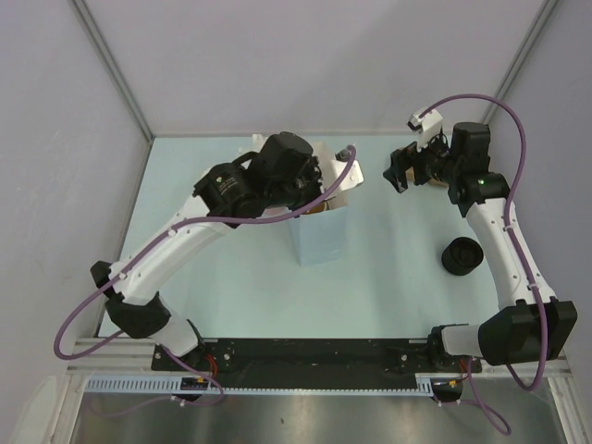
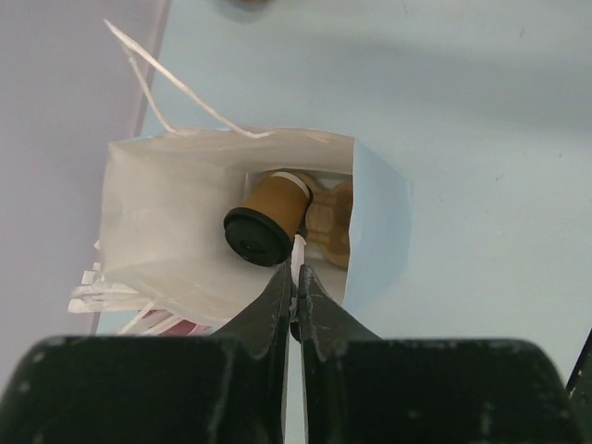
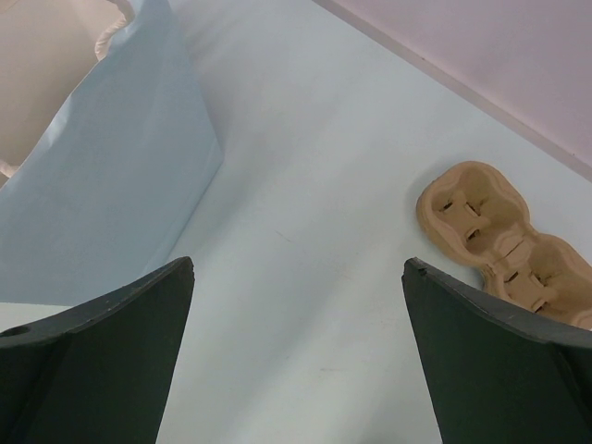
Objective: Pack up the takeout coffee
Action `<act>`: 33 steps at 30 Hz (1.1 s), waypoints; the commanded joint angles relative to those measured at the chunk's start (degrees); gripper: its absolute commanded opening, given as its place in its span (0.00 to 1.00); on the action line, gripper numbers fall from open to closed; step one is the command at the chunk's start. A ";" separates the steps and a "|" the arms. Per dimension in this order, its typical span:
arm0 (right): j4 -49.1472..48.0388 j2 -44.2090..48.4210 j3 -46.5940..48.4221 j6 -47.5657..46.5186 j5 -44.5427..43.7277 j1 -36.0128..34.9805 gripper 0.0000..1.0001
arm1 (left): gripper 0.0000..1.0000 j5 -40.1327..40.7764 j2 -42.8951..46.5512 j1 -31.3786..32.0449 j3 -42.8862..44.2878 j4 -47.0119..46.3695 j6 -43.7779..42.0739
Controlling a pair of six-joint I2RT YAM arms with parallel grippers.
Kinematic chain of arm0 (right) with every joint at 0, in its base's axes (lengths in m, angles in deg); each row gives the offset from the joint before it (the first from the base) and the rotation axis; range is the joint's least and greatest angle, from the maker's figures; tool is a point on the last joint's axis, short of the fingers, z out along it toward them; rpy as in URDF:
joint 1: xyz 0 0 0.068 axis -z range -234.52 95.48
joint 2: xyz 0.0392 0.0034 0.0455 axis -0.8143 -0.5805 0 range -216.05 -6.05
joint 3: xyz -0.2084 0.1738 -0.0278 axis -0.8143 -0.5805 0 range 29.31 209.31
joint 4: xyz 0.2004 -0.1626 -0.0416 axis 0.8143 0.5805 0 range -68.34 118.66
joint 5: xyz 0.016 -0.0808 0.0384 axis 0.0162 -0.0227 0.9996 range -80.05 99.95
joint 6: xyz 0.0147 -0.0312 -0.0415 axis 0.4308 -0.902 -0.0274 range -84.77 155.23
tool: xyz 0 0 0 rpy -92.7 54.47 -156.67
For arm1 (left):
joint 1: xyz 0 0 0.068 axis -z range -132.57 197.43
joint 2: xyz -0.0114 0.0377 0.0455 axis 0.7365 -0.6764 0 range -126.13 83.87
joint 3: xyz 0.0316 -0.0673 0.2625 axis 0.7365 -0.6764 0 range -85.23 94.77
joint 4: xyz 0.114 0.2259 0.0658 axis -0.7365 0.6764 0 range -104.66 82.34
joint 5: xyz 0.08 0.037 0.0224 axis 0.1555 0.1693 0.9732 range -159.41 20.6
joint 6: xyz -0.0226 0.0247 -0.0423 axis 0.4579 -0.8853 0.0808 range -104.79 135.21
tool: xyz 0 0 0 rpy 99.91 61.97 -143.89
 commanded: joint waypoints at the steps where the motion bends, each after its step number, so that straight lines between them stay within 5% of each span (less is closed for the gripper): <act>1: -2.13 -0.34 0.18 0.08 0.11 0.09 1.00 | 0.08 0.83 0.02 0.80 -1.39 -2.51 -0.45; 18: -2.04 -0.78 0.18 0.08 0.90 0.09 1.00 | 0.13 6.29 -7.88 2.39 -3.51 -4.19 -1.42; 33: -1.78 -1.14 0.18 0.43 2.40 -0.17 1.00 | 0.68 6.81 -7.89 2.39 -0.25 -8.93 -0.19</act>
